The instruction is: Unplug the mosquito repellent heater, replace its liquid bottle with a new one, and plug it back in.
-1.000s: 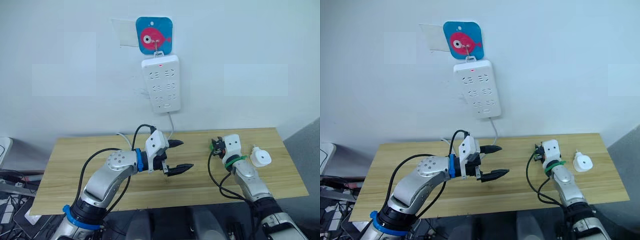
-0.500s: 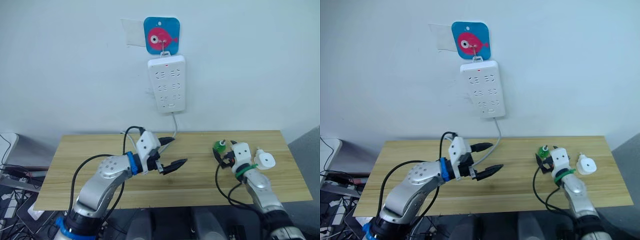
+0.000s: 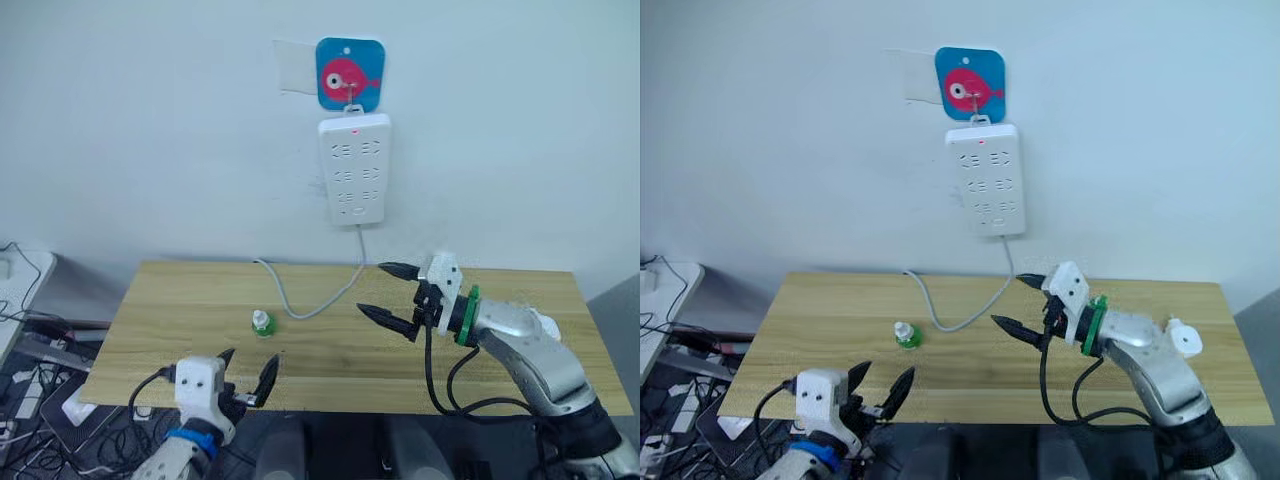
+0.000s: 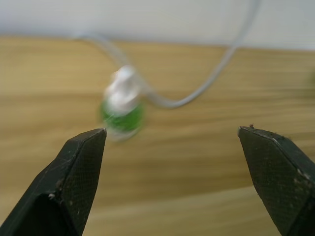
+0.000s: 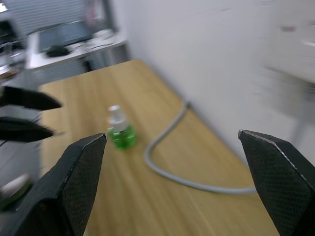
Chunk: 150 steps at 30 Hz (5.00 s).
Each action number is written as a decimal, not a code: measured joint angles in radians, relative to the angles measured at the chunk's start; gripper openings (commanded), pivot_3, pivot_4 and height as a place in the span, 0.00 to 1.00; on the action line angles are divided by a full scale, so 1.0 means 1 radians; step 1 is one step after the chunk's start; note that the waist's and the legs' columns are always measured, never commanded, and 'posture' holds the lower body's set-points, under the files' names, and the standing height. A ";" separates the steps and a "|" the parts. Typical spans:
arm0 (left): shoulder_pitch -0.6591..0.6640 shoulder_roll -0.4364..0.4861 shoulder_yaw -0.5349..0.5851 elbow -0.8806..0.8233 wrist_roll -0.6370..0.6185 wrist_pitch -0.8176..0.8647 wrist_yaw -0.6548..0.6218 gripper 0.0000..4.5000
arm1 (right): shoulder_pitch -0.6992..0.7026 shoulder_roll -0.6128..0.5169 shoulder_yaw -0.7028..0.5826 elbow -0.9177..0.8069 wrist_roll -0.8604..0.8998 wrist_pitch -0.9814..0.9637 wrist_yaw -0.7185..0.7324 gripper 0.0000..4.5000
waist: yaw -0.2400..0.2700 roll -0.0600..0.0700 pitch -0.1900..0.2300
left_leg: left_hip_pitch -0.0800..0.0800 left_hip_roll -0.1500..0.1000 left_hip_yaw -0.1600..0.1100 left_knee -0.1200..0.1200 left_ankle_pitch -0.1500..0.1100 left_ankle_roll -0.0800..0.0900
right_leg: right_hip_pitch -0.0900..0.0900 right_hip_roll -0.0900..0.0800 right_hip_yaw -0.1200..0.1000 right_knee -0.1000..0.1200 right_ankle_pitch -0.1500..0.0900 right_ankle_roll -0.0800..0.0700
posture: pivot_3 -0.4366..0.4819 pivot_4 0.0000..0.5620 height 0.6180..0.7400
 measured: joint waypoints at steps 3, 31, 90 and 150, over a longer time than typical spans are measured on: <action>-0.040 -0.021 0.015 0.127 0.050 -0.124 0.034 1.00 | -0.065 -0.029 0.027 0.077 -0.005 0.001 0.116 1.00 | 0.003 -0.002 0.003 | 0.000 0.000 0.001 0.000 0.000 0.000 | -0.001 0.000 0.000 -0.001 0.000 0.000 | 0.59 0.42 1.00; -0.663 -0.032 0.014 1.131 0.170 -0.693 0.022 0.91 | -0.144 -0.127 0.018 -0.197 0.073 0.338 0.243 1.00 | -0.009 -0.006 0.027 | -0.004 0.001 -0.004 -0.001 0.000 0.000 | -0.002 -0.006 -0.005 0.000 0.001 -0.002 | 0.46 0.49 1.00; -0.777 0.322 -0.255 0.293 0.003 0.042 -0.539 0.49 | 0.051 0.276 0.141 -0.123 -0.204 0.091 -0.246 0.23 | -0.050 -0.009 0.033 | -0.009 0.003 -0.001 -0.002 0.001 -0.001 | -0.013 -0.001 0.000 0.005 0.000 -0.001 | 0.45 0.40 1.00; -0.932 0.337 -0.244 0.444 -0.012 -0.046 -0.699 0.49 | 0.052 0.286 0.067 -0.276 -0.179 0.232 -0.257 0.99 | -0.032 -0.009 0.033 | -0.010 0.001 -0.002 0.001 0.002 -0.004 | -0.013 0.002 -0.001 0.007 0.001 -0.001 | 0.45 0.40 1.00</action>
